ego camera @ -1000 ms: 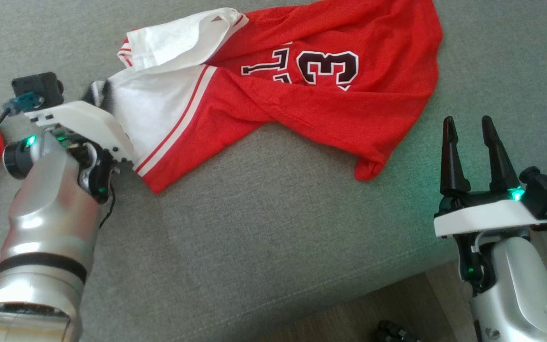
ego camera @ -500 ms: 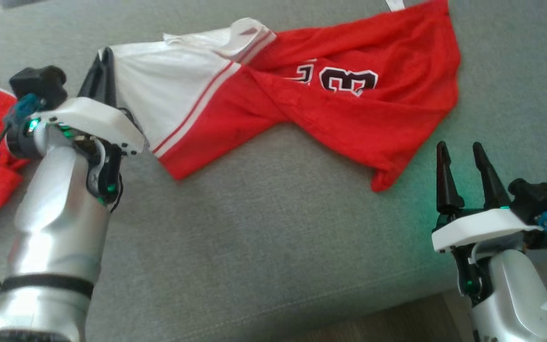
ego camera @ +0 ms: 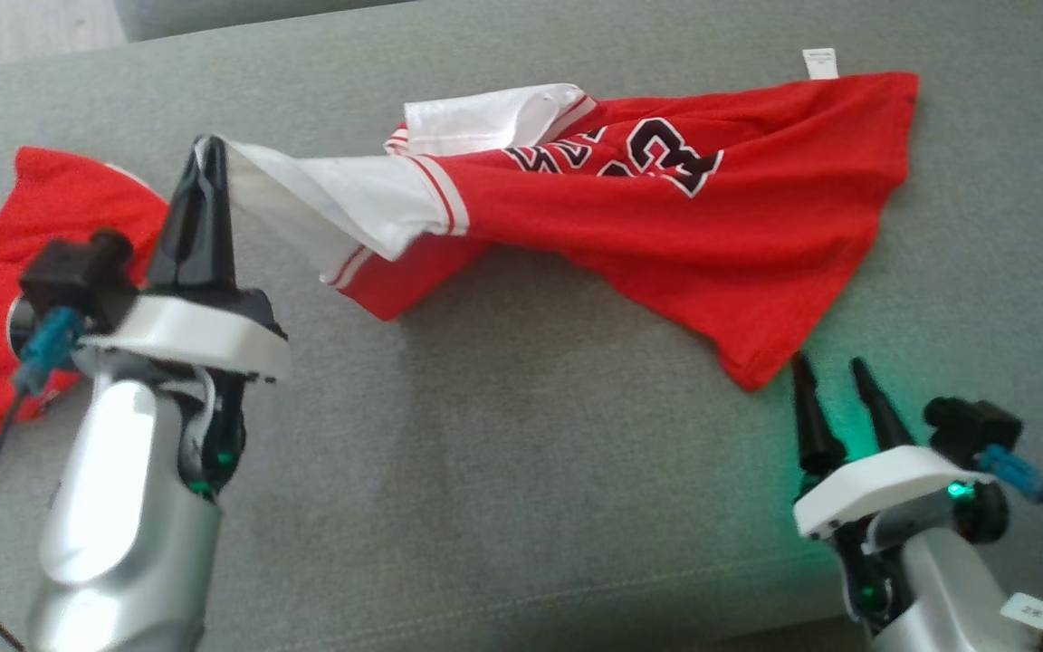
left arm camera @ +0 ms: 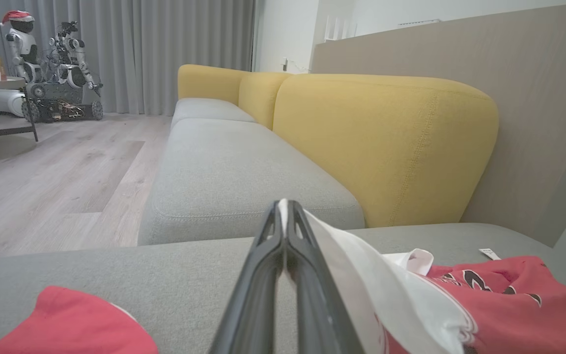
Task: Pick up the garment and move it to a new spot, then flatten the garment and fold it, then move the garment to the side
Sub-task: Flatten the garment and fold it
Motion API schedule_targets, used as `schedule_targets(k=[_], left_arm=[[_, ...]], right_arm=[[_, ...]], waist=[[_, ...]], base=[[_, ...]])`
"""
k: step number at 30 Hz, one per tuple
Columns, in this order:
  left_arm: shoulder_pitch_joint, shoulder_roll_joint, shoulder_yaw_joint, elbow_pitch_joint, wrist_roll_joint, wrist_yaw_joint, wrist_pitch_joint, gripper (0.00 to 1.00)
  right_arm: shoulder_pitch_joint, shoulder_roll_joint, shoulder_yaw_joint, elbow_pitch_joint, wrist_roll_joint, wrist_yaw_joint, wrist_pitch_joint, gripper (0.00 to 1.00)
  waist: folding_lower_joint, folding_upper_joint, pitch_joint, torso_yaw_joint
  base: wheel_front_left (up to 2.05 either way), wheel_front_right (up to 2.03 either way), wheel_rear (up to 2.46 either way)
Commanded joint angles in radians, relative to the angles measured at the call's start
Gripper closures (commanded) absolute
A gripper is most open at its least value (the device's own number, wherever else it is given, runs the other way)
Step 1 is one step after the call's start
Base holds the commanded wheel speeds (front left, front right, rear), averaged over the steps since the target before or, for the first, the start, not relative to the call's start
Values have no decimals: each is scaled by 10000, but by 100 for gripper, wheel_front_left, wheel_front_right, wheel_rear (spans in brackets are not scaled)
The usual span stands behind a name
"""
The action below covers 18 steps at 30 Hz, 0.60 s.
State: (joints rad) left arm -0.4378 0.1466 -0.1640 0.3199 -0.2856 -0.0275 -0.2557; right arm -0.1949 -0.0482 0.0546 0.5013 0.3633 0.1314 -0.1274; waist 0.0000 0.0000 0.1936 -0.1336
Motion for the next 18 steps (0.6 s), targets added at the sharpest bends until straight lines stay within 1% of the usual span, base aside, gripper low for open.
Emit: schedule_targets(k=[1, 7, 16, 17, 18], left_arm=[[-73, 130, 360, -524, 127, -27, -60, 100], [504, -231, 344, -855, 243, -126, -60, 100], [523, -490, 414, -812, 345, -257, -60, 100], [501, -504, 443, -804, 369, -259, -60, 100], [482, -515, 471, -795, 399, -261, -60, 100]], right_arm=[[-308, -20, 436, -120, 233, -7, -32, 0], [-650, -20, 924, 607, 876, -7, -29, 0], [-1188, -20, 1315, 1549, 1130, -7, 2, 0], [-1233, -20, 1407, 1630, 1133, -7, 60, 19], [-1272, -20, 1477, 1702, 1058, -7, 89, 97]], waist=[[0, 0, -38, 119], [0, 0, -35, 431], [0, 0, 46, 748], [0, 0, 48, 773], [0, 0, 45, 793]], base=[[0, 0, 0], [0, 0, 0], [0, 0, 0], [0, 0, 0], [0, 0, 0]])
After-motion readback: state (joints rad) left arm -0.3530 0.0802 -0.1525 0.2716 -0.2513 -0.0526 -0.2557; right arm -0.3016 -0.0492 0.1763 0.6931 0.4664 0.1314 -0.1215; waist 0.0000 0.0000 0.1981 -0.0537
